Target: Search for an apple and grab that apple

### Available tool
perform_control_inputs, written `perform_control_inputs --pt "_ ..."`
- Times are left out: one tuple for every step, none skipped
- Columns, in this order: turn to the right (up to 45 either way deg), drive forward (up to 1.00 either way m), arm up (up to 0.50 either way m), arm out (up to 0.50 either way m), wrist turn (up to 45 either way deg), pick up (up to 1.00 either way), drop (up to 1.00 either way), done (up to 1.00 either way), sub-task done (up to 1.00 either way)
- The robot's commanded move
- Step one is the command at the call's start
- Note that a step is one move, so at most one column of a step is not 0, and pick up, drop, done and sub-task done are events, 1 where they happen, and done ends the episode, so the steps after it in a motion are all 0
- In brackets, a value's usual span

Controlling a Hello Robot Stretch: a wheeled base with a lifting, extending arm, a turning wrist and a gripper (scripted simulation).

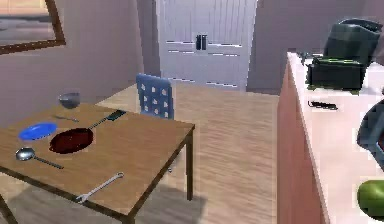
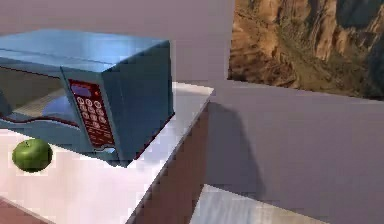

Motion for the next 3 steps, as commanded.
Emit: perform_control_inputs --pt "-36.0 0.0 0.0 0.0 0.0 0.0 0.0 0.0 0.0" --pt "0.0 0.0 0.5 0.0 0.0 0.0 0.0 0.0 0.0" --pt "0.0 0.0 0.38 0.0 0.0 0.0 0.0 0.0 0.0"
